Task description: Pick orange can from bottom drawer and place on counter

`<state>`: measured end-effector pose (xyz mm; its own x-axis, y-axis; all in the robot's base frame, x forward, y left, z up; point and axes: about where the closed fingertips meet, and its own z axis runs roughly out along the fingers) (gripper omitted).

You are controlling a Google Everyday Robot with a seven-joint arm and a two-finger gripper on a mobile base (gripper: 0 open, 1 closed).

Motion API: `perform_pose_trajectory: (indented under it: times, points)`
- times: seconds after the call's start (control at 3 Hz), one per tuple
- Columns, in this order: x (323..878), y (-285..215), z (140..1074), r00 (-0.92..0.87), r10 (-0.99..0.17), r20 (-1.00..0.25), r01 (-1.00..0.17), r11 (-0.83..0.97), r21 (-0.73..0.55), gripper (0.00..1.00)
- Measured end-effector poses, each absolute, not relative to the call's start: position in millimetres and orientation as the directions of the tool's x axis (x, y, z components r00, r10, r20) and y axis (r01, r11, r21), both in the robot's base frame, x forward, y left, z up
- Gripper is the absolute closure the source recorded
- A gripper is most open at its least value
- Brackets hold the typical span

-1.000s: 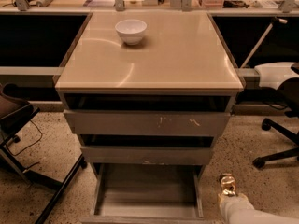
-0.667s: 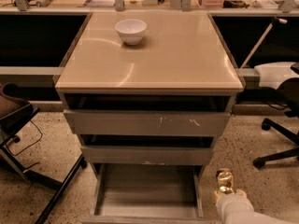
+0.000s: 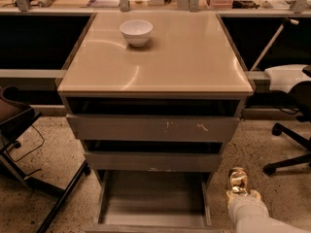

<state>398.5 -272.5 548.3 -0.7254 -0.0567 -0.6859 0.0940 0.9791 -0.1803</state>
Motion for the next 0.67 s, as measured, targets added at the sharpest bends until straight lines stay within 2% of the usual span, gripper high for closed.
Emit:
perform_pose_trajectory:
  times: [0.33,0.67]
  points:
    - [397,-277,568,-0.74,-0.059,-0.67,0.086,0.98,-0.182,1.0]
    - [371,-276,609,-0.752,-0.103,-0.651,0.046,0.977,-0.207,1.0]
